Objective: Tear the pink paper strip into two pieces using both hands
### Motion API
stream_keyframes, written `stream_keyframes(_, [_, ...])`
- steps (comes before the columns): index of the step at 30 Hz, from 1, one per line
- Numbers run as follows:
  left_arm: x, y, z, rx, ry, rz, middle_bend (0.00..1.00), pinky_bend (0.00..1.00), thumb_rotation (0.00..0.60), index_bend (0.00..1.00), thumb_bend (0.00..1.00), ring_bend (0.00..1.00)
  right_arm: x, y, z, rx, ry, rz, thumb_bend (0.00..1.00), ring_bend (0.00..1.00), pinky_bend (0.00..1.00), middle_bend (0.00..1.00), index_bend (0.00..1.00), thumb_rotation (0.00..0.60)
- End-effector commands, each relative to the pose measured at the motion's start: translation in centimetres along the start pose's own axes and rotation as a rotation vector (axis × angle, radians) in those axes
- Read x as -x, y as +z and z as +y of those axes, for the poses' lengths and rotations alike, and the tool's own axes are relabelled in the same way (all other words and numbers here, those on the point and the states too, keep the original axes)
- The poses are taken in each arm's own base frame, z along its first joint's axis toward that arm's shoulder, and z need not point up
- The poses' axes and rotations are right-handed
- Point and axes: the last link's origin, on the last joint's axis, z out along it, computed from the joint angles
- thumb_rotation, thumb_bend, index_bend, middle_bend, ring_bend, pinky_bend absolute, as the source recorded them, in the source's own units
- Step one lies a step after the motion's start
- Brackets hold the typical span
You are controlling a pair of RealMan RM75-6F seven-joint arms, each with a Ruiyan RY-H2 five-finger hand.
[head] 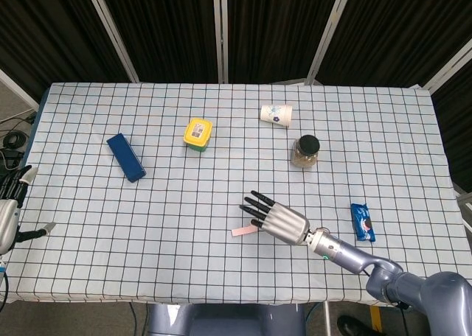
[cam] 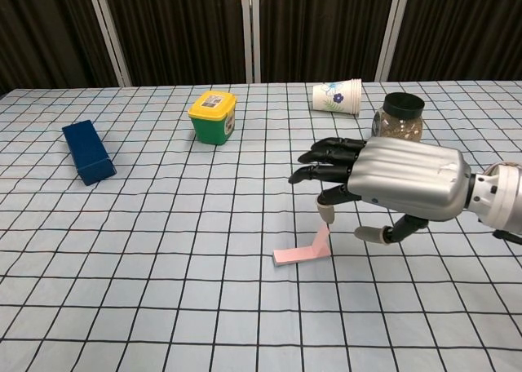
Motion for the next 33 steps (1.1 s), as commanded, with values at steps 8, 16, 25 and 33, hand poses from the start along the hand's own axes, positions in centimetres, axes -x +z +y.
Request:
stream_keyframes(8, [0.0, -0.1, 0.1, 0.002, -0.001, -0.001, 0.00, 0.00, 0.600, 0.00, 0.00, 0.00, 0.2, 0.2, -0.1, -0.055, -0.060, 0.008, 0.29, 0.00, 0.00, 0.11, 0.47, 0.600])
stream_keyframes(16, [0.0, 0.0, 0.0, 0.001, 0.000, -0.006, 0.00, 0.00, 0.600, 0.00, 0.00, 0.00, -0.2, 0.6, 0.2, -0.036, -0.049, 0.053, 0.29, 0.00, 0.00, 0.11, 0.47, 0.600])
stream_keyframes(25, [0.1, -0.1, 0.1, 0.004, 0.004, -0.014, 0.00, 0.00, 0.600, 0.00, 0.00, 0.00, 0.1, 0.5, -0.2, -0.073, -0.067, 0.035, 0.29, 0.00, 0.00, 0.11, 0.47, 0.600])
stream_keyframes(33, [0.0, -0.1, 0.2, 0.005, -0.001, -0.014, 0.00, 0.00, 0.600, 0.00, 0.00, 0.00, 0.8, 0.3, -0.4, -0.077, -0.076, 0.013, 0.29, 0.00, 0.00, 0.12, 0.47, 0.600])
